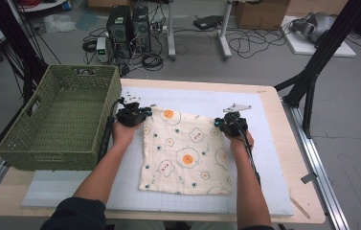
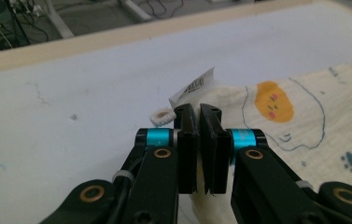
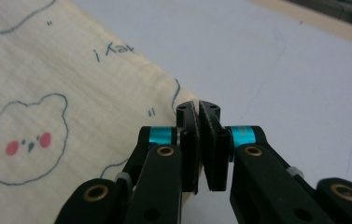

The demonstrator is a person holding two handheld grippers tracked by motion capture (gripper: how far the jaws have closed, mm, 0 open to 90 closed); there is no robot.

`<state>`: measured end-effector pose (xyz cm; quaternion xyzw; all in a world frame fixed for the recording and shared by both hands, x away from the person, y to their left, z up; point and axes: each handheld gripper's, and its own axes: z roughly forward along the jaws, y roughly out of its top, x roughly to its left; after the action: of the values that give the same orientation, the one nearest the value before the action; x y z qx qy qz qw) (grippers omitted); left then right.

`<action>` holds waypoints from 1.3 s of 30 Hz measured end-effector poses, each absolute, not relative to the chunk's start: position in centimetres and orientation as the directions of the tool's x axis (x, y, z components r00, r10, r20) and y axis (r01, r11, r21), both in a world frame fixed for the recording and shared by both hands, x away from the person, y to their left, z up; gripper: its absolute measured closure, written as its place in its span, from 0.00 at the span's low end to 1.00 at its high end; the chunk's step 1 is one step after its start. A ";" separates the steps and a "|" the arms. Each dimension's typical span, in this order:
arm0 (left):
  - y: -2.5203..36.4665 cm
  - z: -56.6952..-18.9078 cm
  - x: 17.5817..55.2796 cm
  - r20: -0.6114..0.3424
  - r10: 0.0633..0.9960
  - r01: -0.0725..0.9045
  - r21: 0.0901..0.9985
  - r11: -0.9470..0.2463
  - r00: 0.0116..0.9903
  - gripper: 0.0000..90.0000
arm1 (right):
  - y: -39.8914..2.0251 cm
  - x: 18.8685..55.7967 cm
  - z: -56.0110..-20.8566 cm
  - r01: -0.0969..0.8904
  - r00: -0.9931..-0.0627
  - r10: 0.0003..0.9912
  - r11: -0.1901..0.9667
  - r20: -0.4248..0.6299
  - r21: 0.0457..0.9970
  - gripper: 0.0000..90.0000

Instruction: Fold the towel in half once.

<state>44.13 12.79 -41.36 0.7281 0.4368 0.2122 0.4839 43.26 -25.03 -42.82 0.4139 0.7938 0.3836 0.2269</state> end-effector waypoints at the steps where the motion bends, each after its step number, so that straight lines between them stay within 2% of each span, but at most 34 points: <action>1: 12.9 -41.2 44.1 -0.111 0.842 0.425 0.893 -0.149 0.528 0.95 | -24.9 43.3 -42.5 0.468 -0.552 0.832 0.364 -0.055 0.806 0.97; 4: 13.2 -40.7 43.9 -0.123 0.841 0.411 0.903 -0.125 0.526 0.95 | -24.6 43.3 -42.0 0.444 -0.541 0.837 0.363 -0.078 0.819 0.97; 13: 13.5 -40.0 43.1 -0.149 0.811 0.419 0.899 -0.128 0.566 0.95 | -24.6 42.9 -41.1 0.425 -0.549 0.834 0.327 -0.046 0.844 0.97; 25: 12.8 -37.8 40.3 -0.098 0.755 0.356 0.916 -0.186 0.648 0.94 | -25.2 40.4 -39.4 0.371 -0.603 0.795 0.353 -0.066 0.859 0.97; 39: 14.1 -40.3 35.5 -0.096 0.713 0.338 0.918 -0.206 0.695 0.94 | -26.5 35.8 -40.2 0.351 -0.625 0.780 0.320 -0.035 0.880 0.97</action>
<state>35.54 14.14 -40.28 0.7557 0.3478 0.1783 0.5255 35.83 -26.50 -40.15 0.3634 0.7777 0.4558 0.2354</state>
